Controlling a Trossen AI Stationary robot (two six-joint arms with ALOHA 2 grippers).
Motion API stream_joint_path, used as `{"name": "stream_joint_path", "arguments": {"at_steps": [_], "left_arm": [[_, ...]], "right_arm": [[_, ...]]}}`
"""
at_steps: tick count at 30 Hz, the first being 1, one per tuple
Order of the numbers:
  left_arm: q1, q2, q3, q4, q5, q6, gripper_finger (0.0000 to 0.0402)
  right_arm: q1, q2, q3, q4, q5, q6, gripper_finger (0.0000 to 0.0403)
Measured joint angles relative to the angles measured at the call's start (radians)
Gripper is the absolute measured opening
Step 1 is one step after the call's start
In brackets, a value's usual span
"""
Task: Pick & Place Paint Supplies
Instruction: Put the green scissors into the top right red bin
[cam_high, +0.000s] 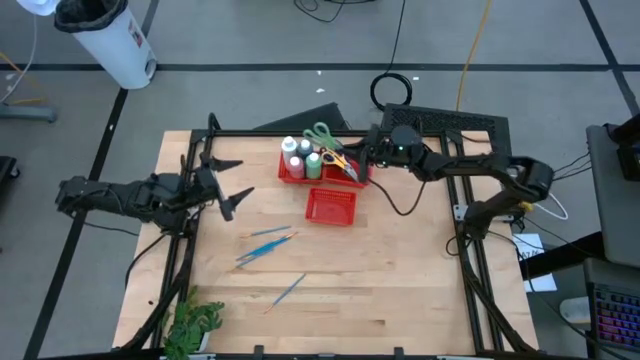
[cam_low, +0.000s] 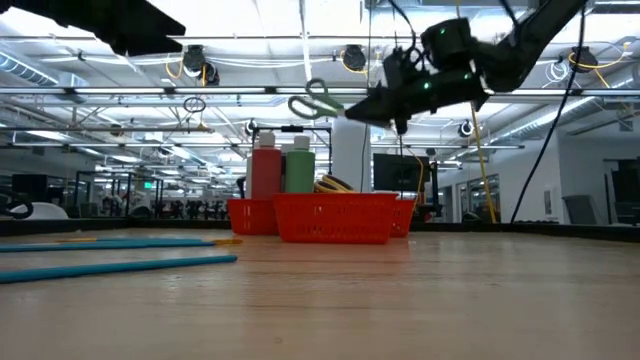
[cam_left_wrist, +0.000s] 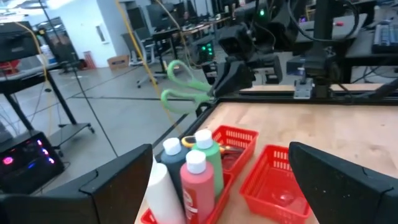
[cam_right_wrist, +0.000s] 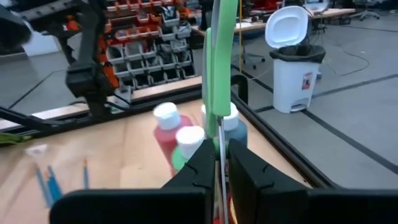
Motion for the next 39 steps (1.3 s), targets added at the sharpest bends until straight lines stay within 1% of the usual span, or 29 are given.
{"name": "stream_joint_path", "arguments": {"at_steps": [6,10,14,17,24,30,39], "left_arm": [[0.013,-0.011,0.000,-0.001,0.001,0.004,0.0372],[0.014,-0.040,0.000,-0.059,0.001,0.001,0.0366],[0.015,-0.074,0.000,-0.114,0.000,-0.016,0.0365],[0.015,-0.097,0.000,-0.145,0.001,-0.018,0.0365],[0.016,-0.121,-0.020,-0.158,-0.007,-0.017,0.0365],[0.033,-0.121,-0.071,-0.098,-0.053,-0.028,0.0365],[0.062,-0.119,-0.074,-0.096,-0.051,-0.023,0.0365]], "right_arm": [[-0.061,0.116,-0.001,0.115,0.029,0.015,0.0010],[-0.122,0.118,-0.032,0.201,0.027,0.036,0.0010],[-0.187,0.100,-0.109,0.275,0.025,0.077,0.0010],[-0.210,0.095,-0.149,0.319,0.025,0.106,0.0010],[-0.186,0.108,-0.167,0.313,0.022,0.108,0.0010],[-0.175,0.109,-0.167,0.318,0.024,0.116,0.0010],[-0.141,0.109,-0.167,0.311,0.057,0.102,0.0010]]}}
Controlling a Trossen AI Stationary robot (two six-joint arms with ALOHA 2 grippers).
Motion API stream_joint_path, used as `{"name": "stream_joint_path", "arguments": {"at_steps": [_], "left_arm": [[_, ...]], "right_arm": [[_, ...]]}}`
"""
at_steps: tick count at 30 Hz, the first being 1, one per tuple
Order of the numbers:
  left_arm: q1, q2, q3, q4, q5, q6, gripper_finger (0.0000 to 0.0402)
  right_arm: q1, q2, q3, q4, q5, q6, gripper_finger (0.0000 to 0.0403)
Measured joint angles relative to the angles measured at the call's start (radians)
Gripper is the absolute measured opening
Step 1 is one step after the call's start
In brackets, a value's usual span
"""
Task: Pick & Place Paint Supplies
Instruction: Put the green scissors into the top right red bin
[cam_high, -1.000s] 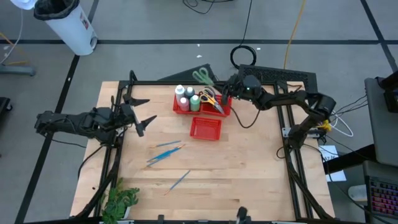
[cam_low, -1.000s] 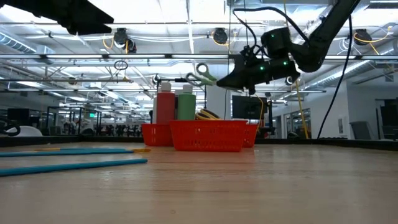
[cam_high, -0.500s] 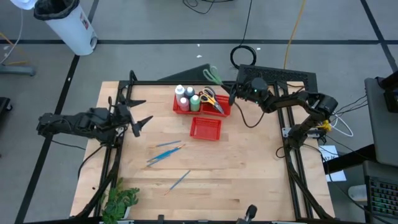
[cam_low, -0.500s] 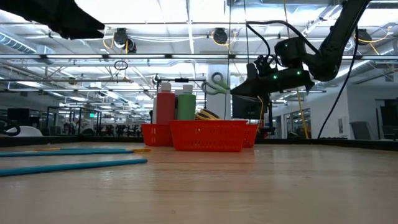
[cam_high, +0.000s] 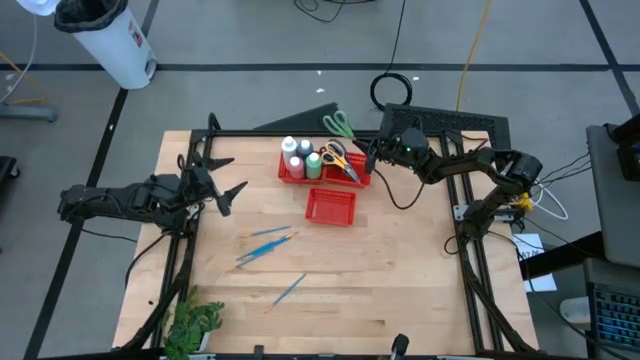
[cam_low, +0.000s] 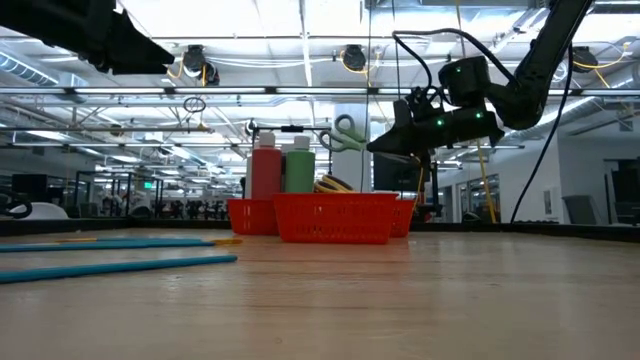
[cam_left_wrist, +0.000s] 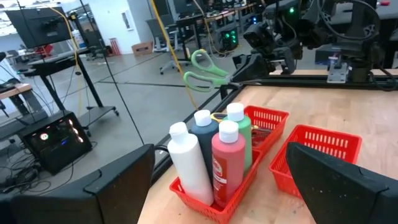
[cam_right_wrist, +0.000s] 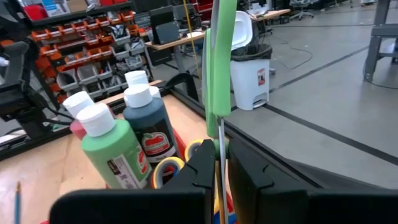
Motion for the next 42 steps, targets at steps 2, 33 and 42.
{"name": "stream_joint_path", "arguments": {"at_steps": [2,33,42], "left_arm": [[0.000,0.000,0.000,0.000,0.000,0.000,0.0365],[0.000,0.000,0.000,-0.017,0.003,-0.004,0.0365],[0.000,0.000,0.000,-0.017,0.003,-0.007,0.0365]], "right_arm": [[0.001,0.000,0.000,-0.005,0.002,-0.001,0.0010],[0.219,0.000,-0.100,-0.012,0.347,-0.005,0.0010],[0.244,0.018,-0.120,0.029,0.365,0.014,0.0010]]}}
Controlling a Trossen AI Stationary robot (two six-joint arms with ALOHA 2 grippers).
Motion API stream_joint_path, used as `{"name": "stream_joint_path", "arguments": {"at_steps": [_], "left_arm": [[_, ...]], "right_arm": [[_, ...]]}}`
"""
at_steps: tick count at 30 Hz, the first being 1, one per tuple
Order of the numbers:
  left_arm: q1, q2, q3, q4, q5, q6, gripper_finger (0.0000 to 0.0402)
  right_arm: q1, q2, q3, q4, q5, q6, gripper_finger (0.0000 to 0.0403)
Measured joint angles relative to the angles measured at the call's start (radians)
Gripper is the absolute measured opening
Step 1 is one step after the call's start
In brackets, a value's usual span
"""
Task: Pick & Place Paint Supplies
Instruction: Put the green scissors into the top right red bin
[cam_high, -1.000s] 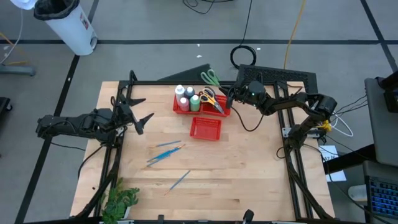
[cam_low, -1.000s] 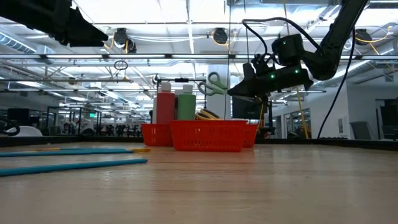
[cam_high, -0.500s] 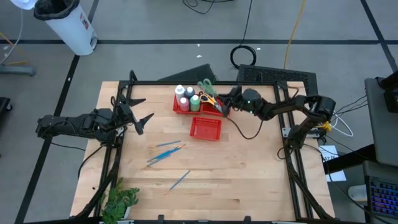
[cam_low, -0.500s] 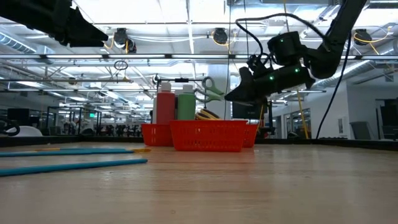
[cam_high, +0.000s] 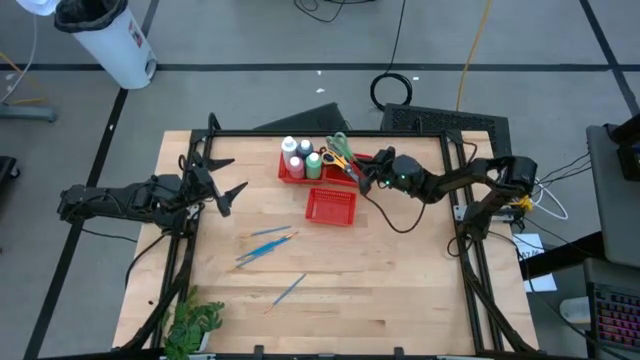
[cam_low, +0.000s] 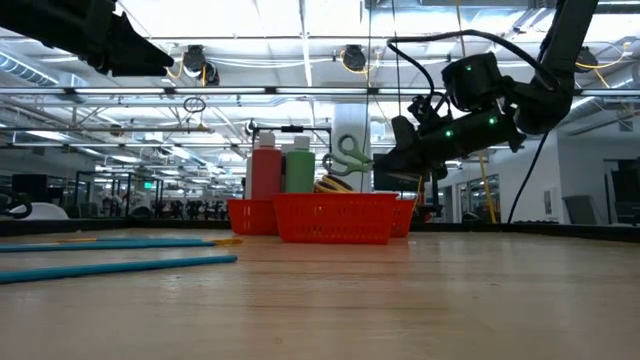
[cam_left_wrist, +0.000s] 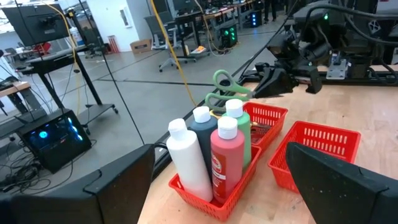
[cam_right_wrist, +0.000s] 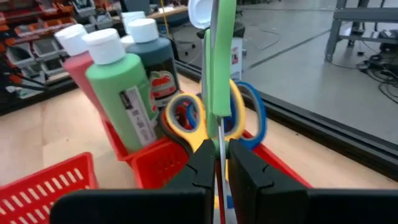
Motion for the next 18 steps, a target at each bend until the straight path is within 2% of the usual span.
{"name": "stream_joint_path", "arguments": {"at_steps": [10,18], "left_arm": [[0.000,0.000,0.000,0.001,0.000,-0.001,0.0365],[0.000,0.000,0.000,-0.002,0.000,-0.005,0.0365]], "right_arm": [[0.000,0.197,0.058,0.164,-0.005,0.025,0.0017],[0.000,0.232,0.083,0.163,-0.032,0.007,0.0032]]}}
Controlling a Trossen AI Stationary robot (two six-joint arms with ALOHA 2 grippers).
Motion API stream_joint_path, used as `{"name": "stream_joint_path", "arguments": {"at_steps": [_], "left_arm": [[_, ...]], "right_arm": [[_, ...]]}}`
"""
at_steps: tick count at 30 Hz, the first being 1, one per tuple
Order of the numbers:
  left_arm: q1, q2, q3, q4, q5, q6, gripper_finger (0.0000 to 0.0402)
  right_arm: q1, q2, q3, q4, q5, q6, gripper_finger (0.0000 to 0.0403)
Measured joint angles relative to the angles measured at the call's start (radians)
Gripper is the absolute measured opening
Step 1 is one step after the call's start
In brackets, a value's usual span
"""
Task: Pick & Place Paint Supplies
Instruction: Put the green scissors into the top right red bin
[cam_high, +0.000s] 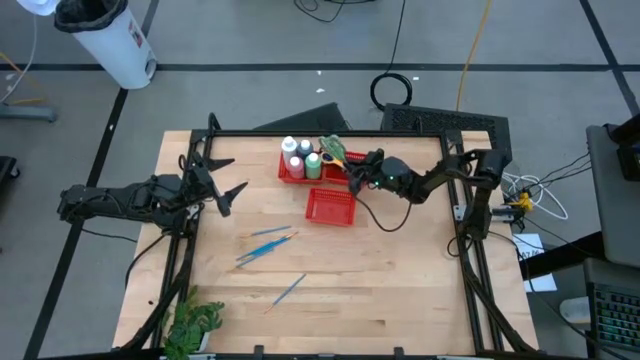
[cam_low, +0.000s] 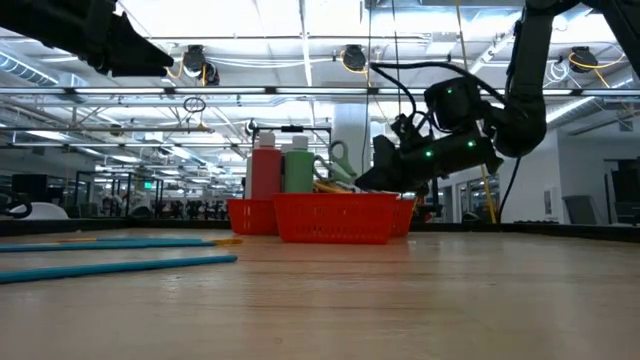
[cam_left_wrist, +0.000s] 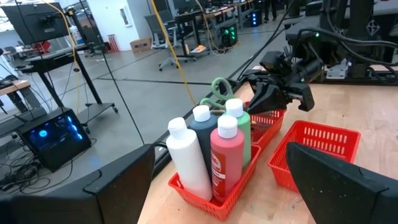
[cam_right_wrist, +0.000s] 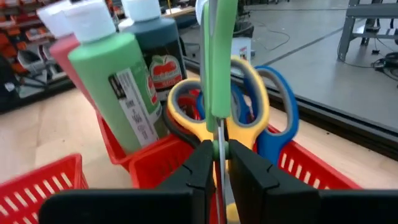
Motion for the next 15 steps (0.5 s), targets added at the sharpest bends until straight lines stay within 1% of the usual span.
{"name": "stream_joint_path", "arguments": {"at_steps": [3,8,11,15], "left_arm": [[0.000,0.000,0.000,-0.007,0.000,0.000,0.0365],[0.000,0.000,0.000,-0.009,0.000,0.000,0.0365],[0.000,0.000,0.000,-0.010,0.000,0.000,0.0365],[0.000,0.000,0.000,-0.010,0.000,-0.003,0.0365]], "right_arm": [[0.000,0.000,-0.001,-0.016,0.000,-0.043,0.0033],[0.000,0.000,-0.001,-0.056,0.001,-0.059,0.0039],[0.002,0.000,-0.001,-0.058,0.001,-0.099,0.0052],[0.004,-0.009,-0.003,-0.065,0.002,-0.130,0.0078]]}}
